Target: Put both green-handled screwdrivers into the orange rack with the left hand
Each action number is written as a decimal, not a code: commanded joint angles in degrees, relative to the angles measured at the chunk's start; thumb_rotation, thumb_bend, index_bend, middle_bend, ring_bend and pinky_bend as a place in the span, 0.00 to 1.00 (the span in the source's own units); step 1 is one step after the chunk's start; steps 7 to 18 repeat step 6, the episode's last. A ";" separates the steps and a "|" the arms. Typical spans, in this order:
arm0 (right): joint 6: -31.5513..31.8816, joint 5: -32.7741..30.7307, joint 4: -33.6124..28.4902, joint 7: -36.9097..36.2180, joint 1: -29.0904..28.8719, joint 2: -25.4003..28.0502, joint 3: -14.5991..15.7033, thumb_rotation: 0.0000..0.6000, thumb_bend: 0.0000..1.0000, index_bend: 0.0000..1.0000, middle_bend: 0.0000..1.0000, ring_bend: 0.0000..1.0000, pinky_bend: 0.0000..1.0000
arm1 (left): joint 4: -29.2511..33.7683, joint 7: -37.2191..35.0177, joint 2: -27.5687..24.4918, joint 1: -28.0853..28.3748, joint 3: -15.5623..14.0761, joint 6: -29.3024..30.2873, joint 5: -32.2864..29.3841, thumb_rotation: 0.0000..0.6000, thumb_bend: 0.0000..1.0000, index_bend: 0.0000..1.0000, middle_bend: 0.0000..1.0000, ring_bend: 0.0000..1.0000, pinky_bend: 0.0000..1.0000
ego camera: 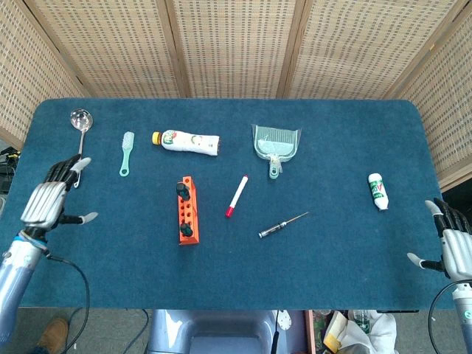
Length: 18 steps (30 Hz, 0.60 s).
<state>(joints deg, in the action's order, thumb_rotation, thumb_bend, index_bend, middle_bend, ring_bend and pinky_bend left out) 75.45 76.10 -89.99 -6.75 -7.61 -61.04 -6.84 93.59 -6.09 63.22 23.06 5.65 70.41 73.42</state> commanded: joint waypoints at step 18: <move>1.26 0.85 -0.33 0.97 0.41 -0.28 0.26 1.00 0.00 0.00 0.00 0.00 0.00 | 1.11 8.30 2.11 -9.14 -5.39 10.44 3.39 1.00 0.00 0.00 0.00 0.00 0.00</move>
